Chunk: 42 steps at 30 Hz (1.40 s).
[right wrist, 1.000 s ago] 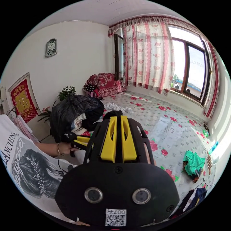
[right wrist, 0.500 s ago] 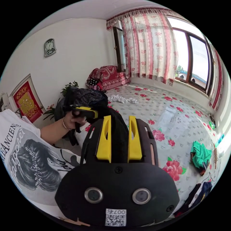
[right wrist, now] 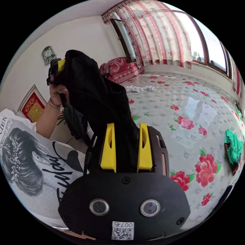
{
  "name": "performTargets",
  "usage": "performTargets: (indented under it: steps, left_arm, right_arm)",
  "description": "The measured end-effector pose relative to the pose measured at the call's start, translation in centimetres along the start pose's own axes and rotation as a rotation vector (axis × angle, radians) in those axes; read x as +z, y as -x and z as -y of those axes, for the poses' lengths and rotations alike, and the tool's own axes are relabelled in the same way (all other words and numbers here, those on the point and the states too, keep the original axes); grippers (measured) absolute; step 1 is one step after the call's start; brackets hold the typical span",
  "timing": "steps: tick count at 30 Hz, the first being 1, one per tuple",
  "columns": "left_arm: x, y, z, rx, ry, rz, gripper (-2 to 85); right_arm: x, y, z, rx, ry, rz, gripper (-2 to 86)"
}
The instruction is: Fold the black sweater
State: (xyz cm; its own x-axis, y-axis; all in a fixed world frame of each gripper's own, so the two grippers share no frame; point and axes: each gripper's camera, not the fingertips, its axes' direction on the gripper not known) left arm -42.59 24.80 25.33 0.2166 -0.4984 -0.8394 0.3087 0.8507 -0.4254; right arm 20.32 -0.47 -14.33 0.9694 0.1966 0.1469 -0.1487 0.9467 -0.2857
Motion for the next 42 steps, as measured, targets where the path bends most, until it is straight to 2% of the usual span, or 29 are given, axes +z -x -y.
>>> performTargets:
  steps: [5,9,16,20,23,27,30,35,42]
  left_arm:
    - [-0.1,-1.2,0.0,0.060,0.065,0.061,-0.6]
    - [-0.9,-1.2,-0.9,0.030,0.119,0.165,-0.5]
    - [2.4,0.5,-4.7,-0.111,0.271,0.276,1.2]
    - [3.5,3.6,-8.2,-0.380,0.210,0.461,4.4]
    - [4.2,5.3,-12.0,-0.555,0.157,0.423,8.0]
    - [7.9,6.1,-16.6,-0.663,0.291,0.425,11.2]
    - [10.2,7.0,-18.0,-0.678,0.366,0.432,11.9]
    - [13.0,9.0,-17.2,-0.631,0.359,0.397,13.0]
    - [20.7,12.7,-15.5,-0.523,0.517,0.391,12.9]
  right_arm:
    - [-0.3,-1.7,0.7,-0.051,0.039,0.194,3.4]
    - [-3.6,-3.6,0.7,-0.052,-0.031,0.284,0.4]
    - [-7.6,-4.5,-0.4,-0.006,-0.118,0.088,-0.2]
    - [-8.8,-2.7,-0.5,-0.023,-0.151,-0.069,-0.2]
    - [-9.4,-1.7,-0.2,-0.025,-0.137,-0.155,-0.2]
    - [-9.5,-0.7,-0.3,-0.028,-0.133,-0.190,-0.2]
    - [-9.9,-0.3,-0.6,-0.012,-0.147,-0.161,-0.2]
    - [-10.7,1.3,-0.7,-0.018,-0.143,-0.161,-0.3]
    - [-11.9,4.7,-1.0,-0.046,-0.119,-0.202,-0.2]
